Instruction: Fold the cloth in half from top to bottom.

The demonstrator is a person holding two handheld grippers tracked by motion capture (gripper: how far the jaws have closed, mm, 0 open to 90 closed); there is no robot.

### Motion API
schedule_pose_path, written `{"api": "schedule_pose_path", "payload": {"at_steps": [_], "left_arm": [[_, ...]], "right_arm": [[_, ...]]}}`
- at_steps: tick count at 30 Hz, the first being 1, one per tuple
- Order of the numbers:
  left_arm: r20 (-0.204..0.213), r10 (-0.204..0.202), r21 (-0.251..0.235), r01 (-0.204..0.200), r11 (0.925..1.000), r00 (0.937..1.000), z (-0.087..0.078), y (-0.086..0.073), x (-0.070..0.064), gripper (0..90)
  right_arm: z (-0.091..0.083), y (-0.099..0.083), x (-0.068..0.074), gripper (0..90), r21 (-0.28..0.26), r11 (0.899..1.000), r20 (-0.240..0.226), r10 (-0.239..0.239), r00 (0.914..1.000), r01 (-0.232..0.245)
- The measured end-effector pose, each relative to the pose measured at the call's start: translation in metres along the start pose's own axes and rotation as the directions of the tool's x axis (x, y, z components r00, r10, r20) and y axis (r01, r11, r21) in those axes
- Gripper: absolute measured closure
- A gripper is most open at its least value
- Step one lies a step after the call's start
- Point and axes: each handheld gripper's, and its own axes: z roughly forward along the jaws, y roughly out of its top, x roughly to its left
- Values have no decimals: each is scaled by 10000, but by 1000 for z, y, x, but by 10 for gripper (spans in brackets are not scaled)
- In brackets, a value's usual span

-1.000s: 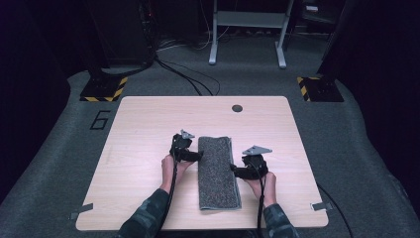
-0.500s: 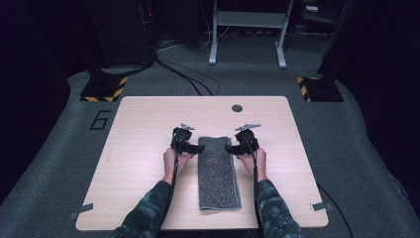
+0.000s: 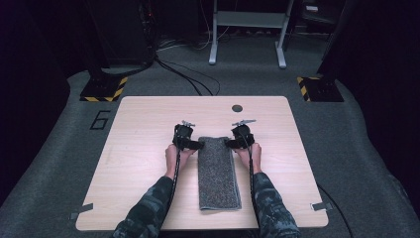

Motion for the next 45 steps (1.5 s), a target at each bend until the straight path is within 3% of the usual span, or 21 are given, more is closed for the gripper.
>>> {"api": "schedule_pose_path", "payload": {"at_steps": [6, 9, 18, 22, 26, 35, 45], "left_arm": [[-70, 72, -10, -72, 10000, 9999, 4, 1, 1, 383], [-82, 260, -18, -260, 9997, 9996, 5, 2, -1, 443], [-207, 794, -8, -794, 9968, 9966, 7, 3, -11, 673], [-192, 976, 81, -975, 9952, 9950, 8, 3, -15, 767], [-177, 1131, 94, -1129, 9936, 9934, 8, 4, -18, 831], [-353, 1183, -38, -1185, 9929, 9923, 8, 5, -18, 854], [-395, 1256, -482, -1275, 9907, 9913, -3, 9, -17, 855]], "right_arm": [[8, 4, 5, 539, 146, 9984, 383, -559, 9977, 554], [11, 2, 5, 566, 165, 9993, 282, -330, 9991, 325], [10, 2, 8, 748, 186, 9986, -3, -495, 9988, 495], [9, 1, 11, 805, 235, 9994, 103, -260, 9996, 258], [9, -3, 14, 831, -78, 9998, 235, -163, 9996, 165], [6, -8, 16, 845, -357, 9990, 306, 288, 9991, -277], [-7, -1, 21, 845, -1003, 9949, 443, -20, 9990, 65]]}}
